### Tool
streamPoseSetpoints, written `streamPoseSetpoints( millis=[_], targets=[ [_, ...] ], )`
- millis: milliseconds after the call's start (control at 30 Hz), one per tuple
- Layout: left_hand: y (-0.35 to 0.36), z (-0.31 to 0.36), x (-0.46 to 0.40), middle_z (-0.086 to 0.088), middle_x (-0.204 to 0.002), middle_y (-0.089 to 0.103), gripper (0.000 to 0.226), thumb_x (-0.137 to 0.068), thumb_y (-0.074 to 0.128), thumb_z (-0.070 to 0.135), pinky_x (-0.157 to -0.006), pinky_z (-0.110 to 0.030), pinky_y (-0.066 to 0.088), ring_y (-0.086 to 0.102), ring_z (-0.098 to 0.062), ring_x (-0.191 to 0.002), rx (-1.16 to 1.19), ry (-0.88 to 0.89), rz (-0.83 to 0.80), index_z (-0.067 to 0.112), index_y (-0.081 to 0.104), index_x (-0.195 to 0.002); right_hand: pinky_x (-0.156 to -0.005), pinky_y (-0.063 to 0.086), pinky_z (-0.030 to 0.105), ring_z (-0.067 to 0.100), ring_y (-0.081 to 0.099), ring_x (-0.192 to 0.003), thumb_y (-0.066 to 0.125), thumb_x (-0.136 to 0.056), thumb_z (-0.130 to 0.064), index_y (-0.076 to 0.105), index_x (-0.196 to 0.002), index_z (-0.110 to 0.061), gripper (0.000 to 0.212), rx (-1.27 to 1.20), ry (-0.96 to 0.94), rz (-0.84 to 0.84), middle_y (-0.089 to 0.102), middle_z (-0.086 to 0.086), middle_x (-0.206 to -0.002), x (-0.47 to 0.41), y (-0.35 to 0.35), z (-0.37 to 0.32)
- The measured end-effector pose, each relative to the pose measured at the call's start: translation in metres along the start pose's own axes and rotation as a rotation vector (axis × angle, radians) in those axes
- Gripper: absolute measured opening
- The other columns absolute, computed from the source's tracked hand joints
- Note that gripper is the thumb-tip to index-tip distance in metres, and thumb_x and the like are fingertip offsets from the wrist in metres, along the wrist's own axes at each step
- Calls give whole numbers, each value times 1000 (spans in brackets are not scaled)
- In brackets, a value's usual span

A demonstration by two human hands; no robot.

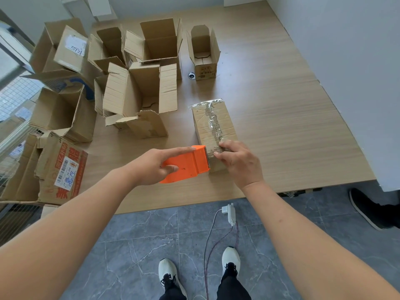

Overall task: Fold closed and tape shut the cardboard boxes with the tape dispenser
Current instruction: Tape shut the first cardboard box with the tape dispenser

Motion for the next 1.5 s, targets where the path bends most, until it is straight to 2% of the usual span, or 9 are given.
streamPoseSetpoints(
  millis=[133,200,300,433,700,933,1033,1233,1500],
  targets=[
    [4,-3,0,5,-84,63,72,-100,62,17,-62,-20,50,56,-9,-66,34,10,13,72,35,-139,-72,60,43,24,65,-108,78,-88,-25,81,-90,-19,6,-10,88,-29,72,-1,-116,-8,-3,-4],
    [4,-5,-1,8,-84,62,72,-100,63,18,-63,-19,51,57,-6,-68,45,17,17,72,35,-139,-84,59,43,18,60,-117,72,-92,-39,78,-110,-28,22,-24,189,-68,67,-5,-126,-13,-4,-6],
    [4,-9,0,2,-92,66,71,-100,63,19,-68,-25,54,59,-12,-73,68,15,7,72,35,-140,-110,45,43,22,39,-146,62,-98,-47,59,-141,-32,46,20,372,-176,44,-1,-158,-21,4,-8],
    [2,-15,7,-1,-96,68,70,-101,62,23,-69,-30,55,59,-18,-73,68,0,-14,71,32,-142,-120,32,39,22,18,-156,58,-100,-49,54,-147,-30,51,79,443,-238,27,1,-167,-24,12,-12],
    [-4,-39,27,6,-117,67,69,-100,63,17,-76,-39,57,60,-30,-80,173,-78,11,68,39,-141,-120,31,42,25,9,-157,54,-92,-70,48,-151,-31,71,115,431,-286,20,3,-169,-23,14,-12],
    [-12,-26,11,12,-80,59,71,-98,63,21,-57,-13,45,56,-1,-64,53,-150,33,74,36,-136,-119,32,42,27,9,-157,60,-84,-76,49,-151,-29,82,154,441,-277,25,5,-167,-25,17,-17],
    [-9,-10,-2,12,-96,62,69,-95,62,23,-61,-18,41,56,-1,-70,-5,-218,22,69,37,-140,-118,34,42,28,11,-157,66,-84,-69,52,-149,-28,78,159,446,-260,27,7,-166,-26,18,-21],
    [-8,24,-32,0,-147,53,66,-89,59,19,-88,-27,40,52,-24,-129,-90,-299,-40,46,45,-148,-113,40,41,29,14,-156,71,-80,-63,56,-145,-23,77,195,508,-247,31,8,-165,-33,22,-31],
    [-13,49,-31,-4,-142,57,63,-84,56,15,-92,-34,52,59,-28,-119,9,-469,-11,37,55,-143,-110,43,45,36,22,-153,66,-83,-60,53,-146,-16,78,315,488,-250,32,16,-163,-34,29,-44]
  ],
)
Point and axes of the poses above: each hand's wrist, its own x-axis away from the middle knuckle, its own y-axis out of the palm, z = x × y, the point moved 3 cm from there along -x, towards the middle knuckle
